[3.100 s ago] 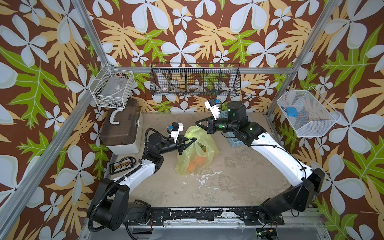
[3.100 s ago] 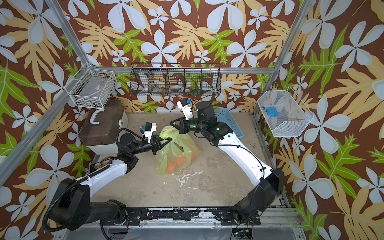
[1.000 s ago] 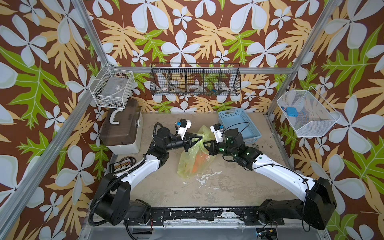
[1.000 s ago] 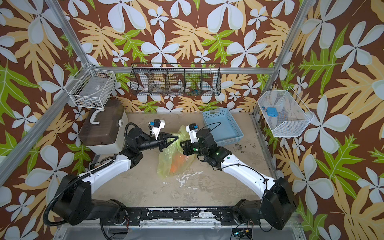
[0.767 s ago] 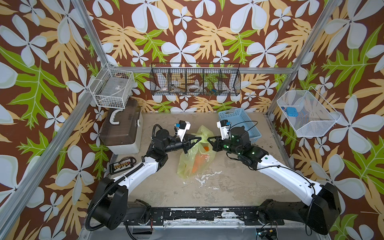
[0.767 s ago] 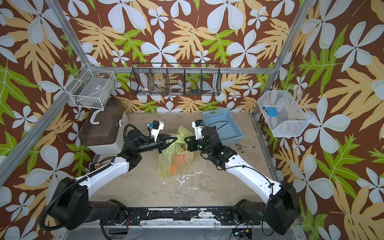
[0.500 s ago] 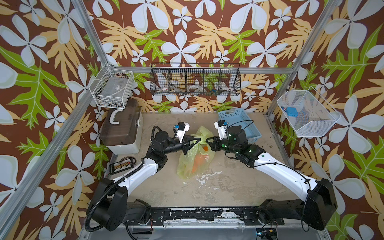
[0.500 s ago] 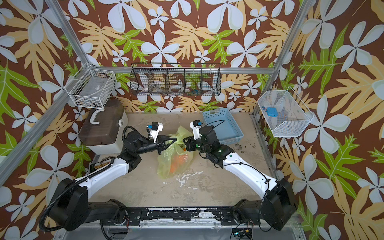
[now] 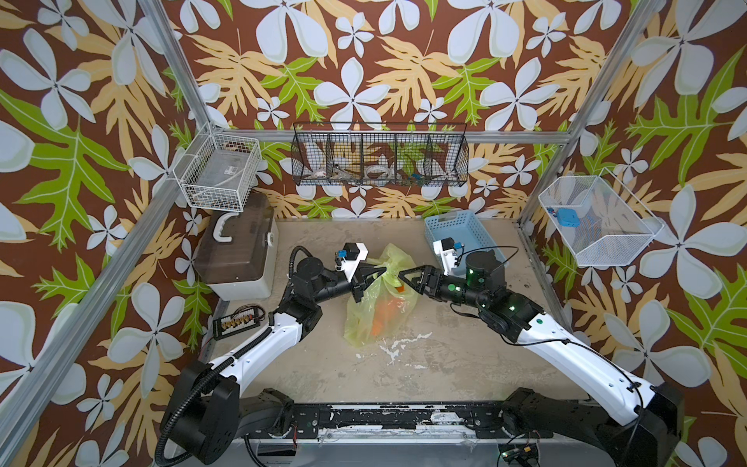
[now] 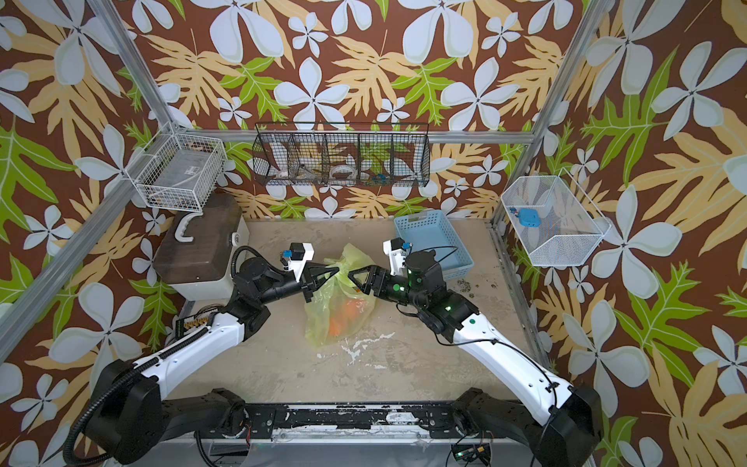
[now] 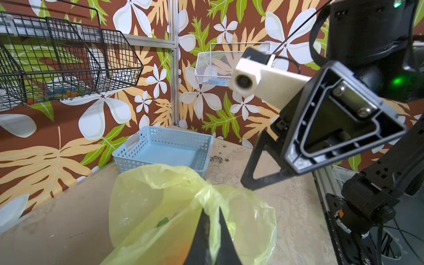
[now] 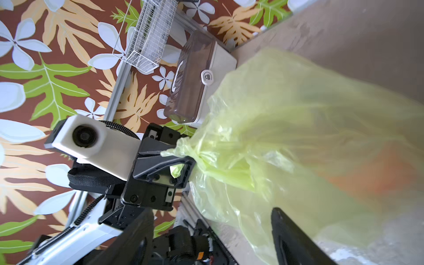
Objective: Place the oranges into plastic bags & tie knots
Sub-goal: Tie the plastic bag at the center of the board.
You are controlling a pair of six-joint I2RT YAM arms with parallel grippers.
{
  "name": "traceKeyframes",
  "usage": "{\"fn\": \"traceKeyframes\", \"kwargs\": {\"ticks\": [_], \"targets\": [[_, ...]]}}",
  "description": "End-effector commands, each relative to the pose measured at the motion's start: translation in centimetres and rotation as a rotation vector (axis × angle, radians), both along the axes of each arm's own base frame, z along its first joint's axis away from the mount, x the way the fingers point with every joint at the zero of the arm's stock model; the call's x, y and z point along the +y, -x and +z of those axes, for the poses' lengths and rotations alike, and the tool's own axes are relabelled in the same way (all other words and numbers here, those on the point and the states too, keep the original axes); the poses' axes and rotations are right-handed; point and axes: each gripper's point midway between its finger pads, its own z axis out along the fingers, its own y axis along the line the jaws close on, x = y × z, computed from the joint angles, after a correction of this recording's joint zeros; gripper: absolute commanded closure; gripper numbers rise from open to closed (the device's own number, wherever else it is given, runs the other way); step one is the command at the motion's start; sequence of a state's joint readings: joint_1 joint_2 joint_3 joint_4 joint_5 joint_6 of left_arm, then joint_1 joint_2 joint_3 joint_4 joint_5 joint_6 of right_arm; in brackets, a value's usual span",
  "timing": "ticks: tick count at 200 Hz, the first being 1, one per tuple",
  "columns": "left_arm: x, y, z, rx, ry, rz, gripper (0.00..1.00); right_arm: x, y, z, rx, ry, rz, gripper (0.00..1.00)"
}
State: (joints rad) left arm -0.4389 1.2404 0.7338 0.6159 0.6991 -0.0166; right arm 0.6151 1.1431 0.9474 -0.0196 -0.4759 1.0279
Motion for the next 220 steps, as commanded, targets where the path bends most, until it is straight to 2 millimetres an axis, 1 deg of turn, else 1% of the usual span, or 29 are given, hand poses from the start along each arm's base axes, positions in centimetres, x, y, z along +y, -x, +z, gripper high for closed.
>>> {"fn": "traceKeyframes", "kwargs": {"ticks": [1,29,48,80,94,114,134,152,171,186,200,204,220], "targets": [[0.1,0.0,0.4,-0.086,-0.029,0.019,1.00,1.4,0.3,3.2,0.026,-0.207,0.042,0.17],[-0.1,0.1,0.1,-0.095,-0.046,0.014,1.00,2.6,0.4,4.0,0.027,-0.252,0.070,0.16],[-0.2,0.3,0.0,-0.096,-0.049,0.010,1.00,3.4,0.3,3.7,0.034,-0.252,0.079,0.16],[-0.4,0.7,0.1,-0.106,-0.047,-0.004,1.00,3.9,-0.6,3.0,0.052,-0.266,0.062,0.15],[-0.6,0.9,0.2,-0.110,-0.048,-0.014,1.00,4.2,-1.0,3.1,0.047,-0.278,0.055,0.15],[-0.9,1.6,0.2,-0.127,-0.051,-0.041,1.00,4.6,-1.8,3.2,0.045,-0.280,0.051,0.15],[-1.1,2.2,0.0,-0.156,-0.069,-0.057,1.00,5.2,-2.2,2.7,0.062,-0.289,0.059,0.16],[-1.3,2.8,-0.2,-0.199,-0.092,-0.069,1.00,5.3,-2.5,2.7,0.061,-0.304,0.055,0.16],[-1.6,3.7,-0.8,-0.269,-0.128,-0.084,1.00,5.5,-2.5,2.7,0.062,-0.312,0.067,0.16],[-1.8,4.4,-1.7,-0.338,-0.172,-0.084,1.00,5.8,-2.3,2.8,0.058,-0.327,0.089,0.17],[-2.1,4.4,-2.6,-0.369,-0.234,-0.073,1.00,6.1,-2.2,2.8,0.053,-0.328,0.112,0.17],[-2.2,4.3,-2.9,-0.375,-0.252,-0.071,1.00,6.3,-1.8,2.8,0.055,-0.330,0.141,0.18],[-2.5,4.4,-3.9,-0.407,-0.316,-0.075,1.00,6.6,-1.4,2.8,0.046,-0.343,0.178,0.21]]}}
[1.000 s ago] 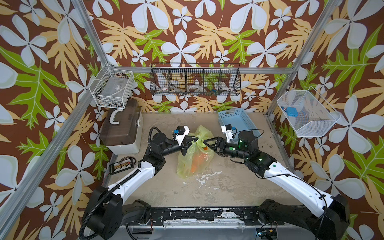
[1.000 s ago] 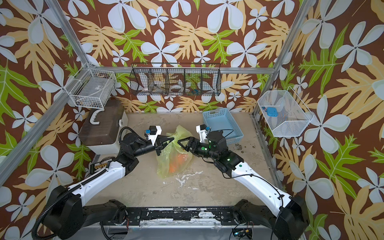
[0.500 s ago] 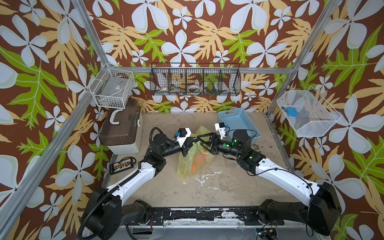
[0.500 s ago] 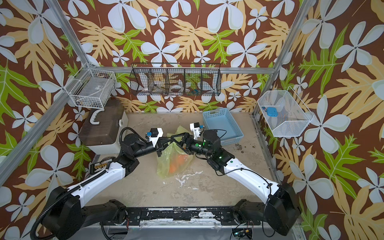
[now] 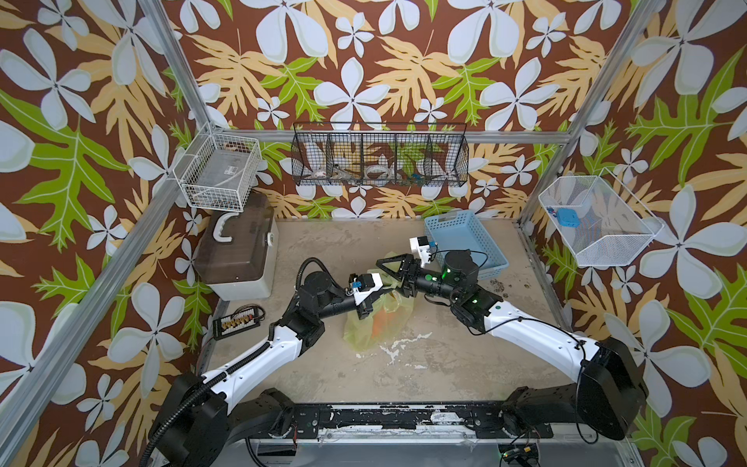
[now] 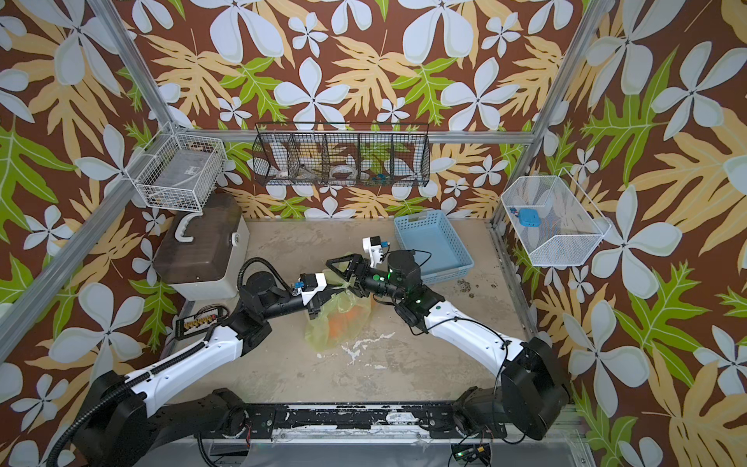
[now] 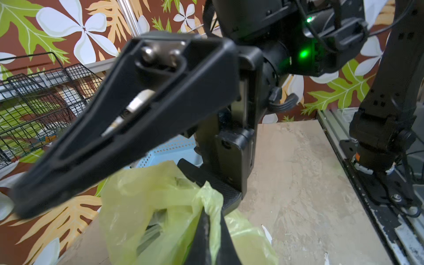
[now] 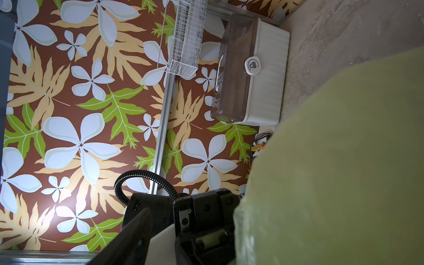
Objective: Place the oranges into plastic bags & tie knots
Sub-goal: Tie the plastic bag at the center of the board.
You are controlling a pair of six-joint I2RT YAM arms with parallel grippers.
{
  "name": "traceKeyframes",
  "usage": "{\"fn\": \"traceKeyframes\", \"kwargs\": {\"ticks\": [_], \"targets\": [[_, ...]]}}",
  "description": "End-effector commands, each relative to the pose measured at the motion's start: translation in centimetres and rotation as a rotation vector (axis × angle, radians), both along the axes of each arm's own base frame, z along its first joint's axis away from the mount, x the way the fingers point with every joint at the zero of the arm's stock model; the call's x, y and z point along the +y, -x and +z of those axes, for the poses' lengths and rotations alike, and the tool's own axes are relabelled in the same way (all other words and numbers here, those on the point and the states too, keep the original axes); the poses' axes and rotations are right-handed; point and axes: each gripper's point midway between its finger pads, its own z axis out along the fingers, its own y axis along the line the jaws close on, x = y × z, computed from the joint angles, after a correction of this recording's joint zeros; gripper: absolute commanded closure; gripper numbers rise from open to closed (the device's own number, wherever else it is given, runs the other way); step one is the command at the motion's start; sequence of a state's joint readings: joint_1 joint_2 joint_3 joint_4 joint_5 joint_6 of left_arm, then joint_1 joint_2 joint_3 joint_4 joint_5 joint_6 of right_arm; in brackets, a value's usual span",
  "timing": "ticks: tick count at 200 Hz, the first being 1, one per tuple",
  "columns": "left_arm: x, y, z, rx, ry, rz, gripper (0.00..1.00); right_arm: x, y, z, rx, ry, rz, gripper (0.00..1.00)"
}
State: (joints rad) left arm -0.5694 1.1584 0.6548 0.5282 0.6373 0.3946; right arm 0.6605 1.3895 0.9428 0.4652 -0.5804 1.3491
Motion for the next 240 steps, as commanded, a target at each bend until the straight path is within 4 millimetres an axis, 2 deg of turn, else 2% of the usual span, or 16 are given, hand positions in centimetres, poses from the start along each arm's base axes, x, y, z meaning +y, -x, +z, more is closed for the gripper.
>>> {"fn": "traceKeyframes", "kwargs": {"ticks": [1,16,57,78,88,105,122,146,166,199,212,240], "targets": [[-0.3,0.1,-1.5,-0.108,-0.114,0.006,1.00,0.6,0.9,1.8,-0.076,-0.065,0.072,0.21],[-0.3,0.1,-2.3,-0.124,-0.149,0.012,1.00,0.8,1.5,2.1,-0.102,-0.084,0.109,0.28],[-0.2,0.5,-3.9,-0.139,-0.177,0.016,1.00,0.5,3.3,5.4,-0.255,-0.190,0.173,0.70],[0.0,0.7,-4.3,-0.157,-0.167,0.031,1.00,-0.1,3.6,6.4,-0.311,-0.217,0.160,0.86],[0.1,0.8,-4.4,-0.159,-0.160,0.037,1.00,-0.5,3.6,6.6,-0.325,-0.229,0.148,0.90],[0.2,0.9,-4.7,-0.152,-0.159,0.038,1.00,-1.3,3.5,6.8,-0.332,-0.255,0.129,0.86],[0.2,1.0,-5.0,-0.142,-0.157,0.039,1.00,-1.8,3.5,6.9,-0.331,-0.281,0.119,0.68],[0.1,1.0,-5.4,-0.141,-0.160,0.045,1.00,-1.9,3.5,6.5,-0.325,-0.288,0.123,0.56],[0.1,0.9,-5.7,-0.136,-0.165,0.047,1.00,-2.1,3.7,6.6,-0.328,-0.311,0.124,0.56],[0.1,1.0,-6.0,-0.116,-0.155,0.042,1.00,-3.4,4.4,7.8,-0.372,-0.391,0.112,0.63],[0.1,1.2,-5.8,-0.109,-0.137,0.038,1.00,-4.0,4.7,8.4,-0.402,-0.418,0.102,0.66],[0.4,1.4,-5.0,-0.095,-0.081,0.059,1.00,-5.4,4.8,8.7,-0.435,-0.432,0.044,0.67]]}}
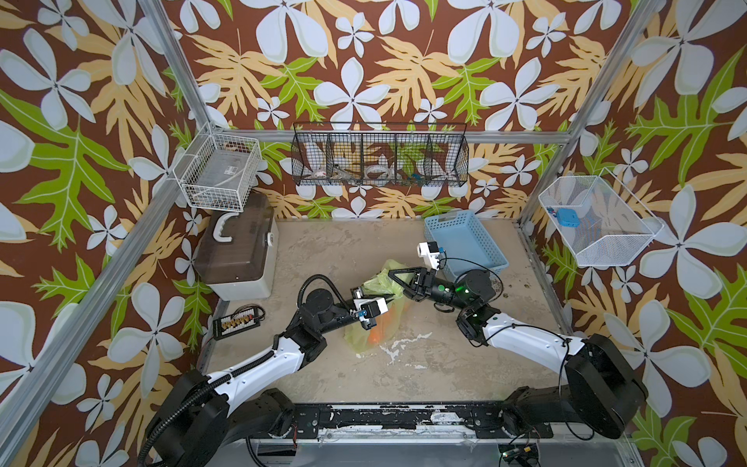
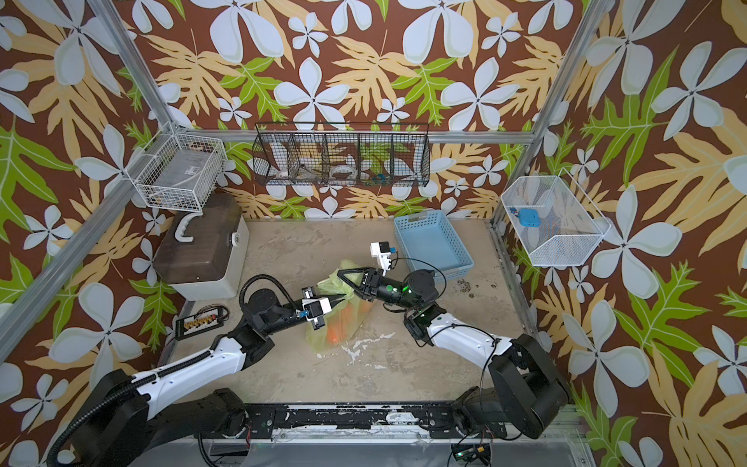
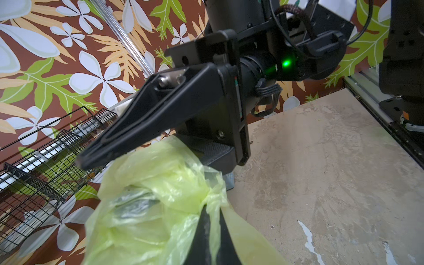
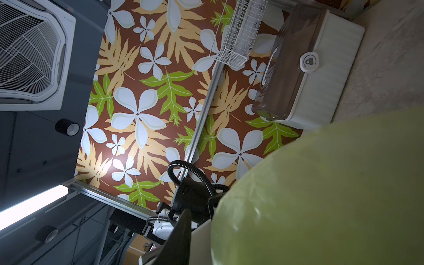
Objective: Place the oranges into plastic bags & tie knots
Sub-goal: Tie the plastic bag at the center of the board.
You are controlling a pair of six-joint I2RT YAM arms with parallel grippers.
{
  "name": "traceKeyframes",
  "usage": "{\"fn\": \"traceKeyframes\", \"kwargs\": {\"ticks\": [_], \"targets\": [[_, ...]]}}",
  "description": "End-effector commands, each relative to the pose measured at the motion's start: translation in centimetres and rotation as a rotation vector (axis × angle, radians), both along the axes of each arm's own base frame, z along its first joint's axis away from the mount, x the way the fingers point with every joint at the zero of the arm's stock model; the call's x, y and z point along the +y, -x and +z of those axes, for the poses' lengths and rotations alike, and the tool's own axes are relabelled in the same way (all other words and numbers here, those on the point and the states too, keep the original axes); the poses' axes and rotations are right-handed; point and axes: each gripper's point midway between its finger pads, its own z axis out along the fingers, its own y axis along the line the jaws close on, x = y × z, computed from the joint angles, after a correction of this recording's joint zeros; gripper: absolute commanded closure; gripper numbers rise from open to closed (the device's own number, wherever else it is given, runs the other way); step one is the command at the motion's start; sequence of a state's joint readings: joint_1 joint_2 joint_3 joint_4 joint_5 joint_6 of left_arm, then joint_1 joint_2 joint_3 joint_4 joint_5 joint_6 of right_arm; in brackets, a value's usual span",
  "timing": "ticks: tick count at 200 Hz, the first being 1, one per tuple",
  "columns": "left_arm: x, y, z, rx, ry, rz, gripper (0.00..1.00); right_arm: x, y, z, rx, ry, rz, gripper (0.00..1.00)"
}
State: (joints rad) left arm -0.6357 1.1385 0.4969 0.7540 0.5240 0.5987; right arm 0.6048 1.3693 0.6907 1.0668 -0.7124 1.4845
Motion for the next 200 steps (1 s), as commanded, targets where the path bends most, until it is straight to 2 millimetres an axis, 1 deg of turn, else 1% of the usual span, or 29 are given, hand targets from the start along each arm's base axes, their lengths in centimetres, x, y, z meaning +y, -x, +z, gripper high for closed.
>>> {"fn": "traceKeyframes", "kwargs": {"ticks": [1,15,31,55,62,72,90,107,120,138,159,177,200], "targets": [[0.4,0.0,-3.4,0.169,-0.043,0.023,1.00,-2.7,1.8,6.7,-0.243,-0.199,-0.059,0.67],[0.4,0.0,-3.1,0.185,-0.028,0.023,1.00,-2.5,1.8,6.6,-0.242,-0.189,-0.050,0.66],[0.5,0.1,-2.6,0.184,-0.005,0.021,1.00,-2.5,1.7,6.3,-0.233,-0.191,-0.045,0.55],[0.3,0.1,-1.9,0.196,0.014,0.014,1.00,-2.3,1.6,6.1,-0.222,-0.194,-0.039,0.52],[0.3,0.0,-1.7,0.197,0.016,0.012,1.00,-2.2,1.4,5.7,-0.214,-0.180,-0.042,0.48],[0.3,-0.1,-1.1,0.193,0.037,0.015,1.00,-1.8,1.1,5.0,-0.199,-0.157,-0.045,0.39],[0.1,-0.3,0.6,0.190,0.089,0.005,1.00,-1.0,0.6,3.6,-0.166,-0.122,-0.042,0.34],[-0.5,-0.3,1.6,0.201,0.108,-0.015,1.00,0.2,0.5,2.6,-0.144,-0.091,-0.019,0.33],[-0.9,-0.5,2.0,0.205,0.112,-0.019,1.00,1.3,0.7,2.4,-0.140,-0.080,0.009,0.32],[-1.3,-0.7,1.9,0.215,0.104,-0.016,1.00,2.5,0.6,2.0,-0.130,-0.059,0.036,0.32],[-1.5,-0.5,2.0,0.210,0.107,-0.013,1.00,3.2,0.3,1.3,-0.113,-0.030,0.056,0.31],[-1.4,-0.4,1.7,0.233,0.099,-0.008,1.00,3.0,-0.1,0.9,-0.103,-0.022,0.047,0.32],[-0.9,-0.2,0.9,0.274,0.086,0.012,1.00,1.1,-1.2,1.9,-0.122,-0.044,-0.001,0.32]]}}
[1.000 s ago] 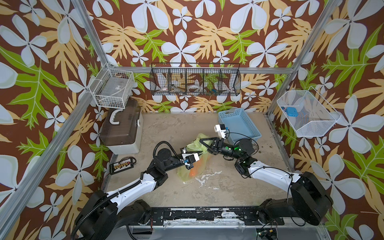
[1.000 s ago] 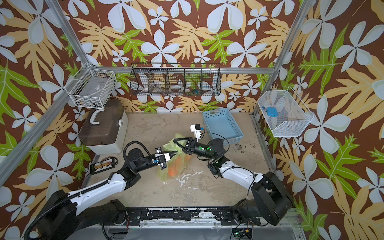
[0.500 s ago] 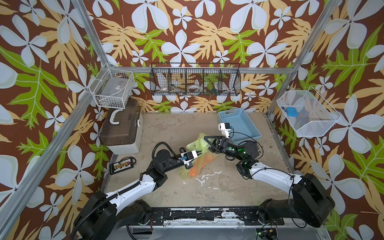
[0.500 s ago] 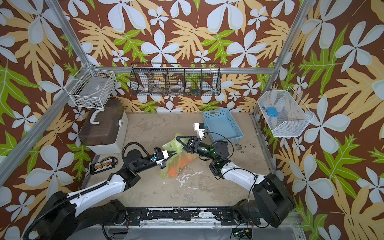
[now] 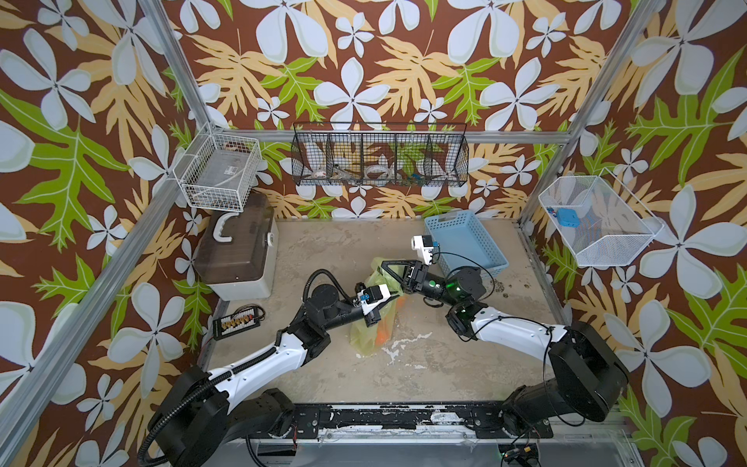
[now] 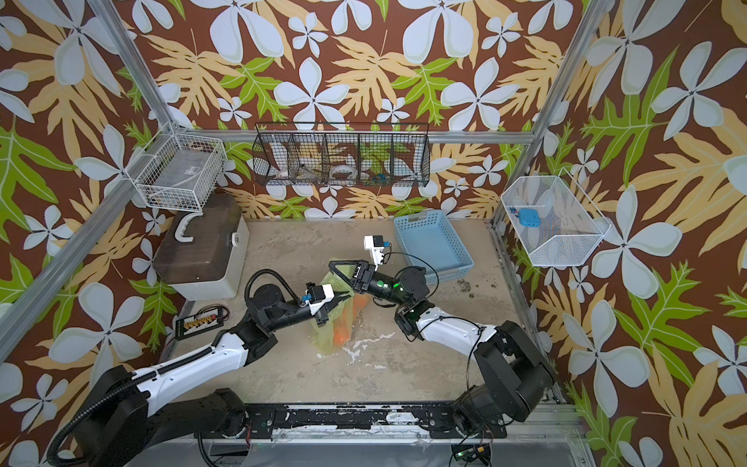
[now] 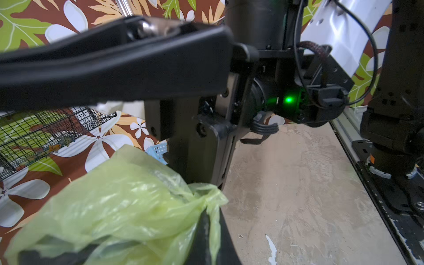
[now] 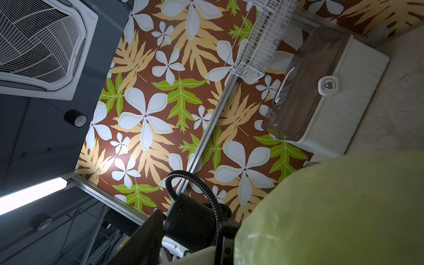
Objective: Place the oranges into plastic bags & tie knots
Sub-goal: Tie the plastic bag at the center of the board.
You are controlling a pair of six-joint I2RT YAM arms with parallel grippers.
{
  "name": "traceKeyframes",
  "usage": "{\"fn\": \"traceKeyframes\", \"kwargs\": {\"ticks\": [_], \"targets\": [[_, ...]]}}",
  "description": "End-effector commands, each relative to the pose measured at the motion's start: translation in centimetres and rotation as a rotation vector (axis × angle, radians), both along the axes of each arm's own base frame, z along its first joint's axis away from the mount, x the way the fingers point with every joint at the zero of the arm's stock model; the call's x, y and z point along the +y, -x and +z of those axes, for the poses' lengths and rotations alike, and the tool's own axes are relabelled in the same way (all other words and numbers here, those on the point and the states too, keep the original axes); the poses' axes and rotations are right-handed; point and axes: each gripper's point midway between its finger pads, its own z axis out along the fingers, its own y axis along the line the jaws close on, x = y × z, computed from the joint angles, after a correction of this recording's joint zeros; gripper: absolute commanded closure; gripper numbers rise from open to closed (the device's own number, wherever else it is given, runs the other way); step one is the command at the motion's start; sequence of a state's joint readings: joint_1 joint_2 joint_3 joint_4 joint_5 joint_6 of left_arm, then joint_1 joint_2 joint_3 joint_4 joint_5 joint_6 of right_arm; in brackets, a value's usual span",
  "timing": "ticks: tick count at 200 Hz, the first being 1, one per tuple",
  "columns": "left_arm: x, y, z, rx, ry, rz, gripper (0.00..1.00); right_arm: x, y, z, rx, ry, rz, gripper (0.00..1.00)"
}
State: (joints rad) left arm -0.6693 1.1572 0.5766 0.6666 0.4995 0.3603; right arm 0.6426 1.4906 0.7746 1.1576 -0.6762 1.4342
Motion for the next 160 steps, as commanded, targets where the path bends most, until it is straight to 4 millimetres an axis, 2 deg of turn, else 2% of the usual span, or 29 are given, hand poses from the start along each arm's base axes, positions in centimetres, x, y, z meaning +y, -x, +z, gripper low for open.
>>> {"fn": "traceKeyframes", "kwargs": {"ticks": [1,25,48,83,106,129,160], "targets": [[0.4,0.0,-0.2,0.037,0.005,0.026,1.00,-1.2,0.0,1.1,-0.040,-0.014,0.006,0.32],[2.0,0.6,0.5,0.003,0.079,0.081,1.00,-2.8,-1.3,0.8,-0.050,0.057,-0.066,0.31],[3.1,0.6,2.1,-0.018,0.154,0.125,1.00,-3.3,-1.7,-0.3,-0.044,0.159,-0.121,0.31],[2.9,-0.1,4.0,0.022,0.192,0.133,1.00,-3.6,-1.7,-2.3,-0.023,0.290,-0.146,0.31],[2.1,-1.3,5.0,0.126,0.208,0.113,1.00,-4.0,-1.4,-3.1,-0.008,0.357,-0.155,0.32],[1.5,-2.0,5.0,0.213,0.202,0.078,1.00,-4.5,-0.9,-2.9,-0.013,0.377,-0.168,0.31],[1.2,-1.8,4.7,0.201,0.203,0.056,1.00,-5.4,-0.2,-1.4,-0.040,0.392,-0.199,0.31]]}}
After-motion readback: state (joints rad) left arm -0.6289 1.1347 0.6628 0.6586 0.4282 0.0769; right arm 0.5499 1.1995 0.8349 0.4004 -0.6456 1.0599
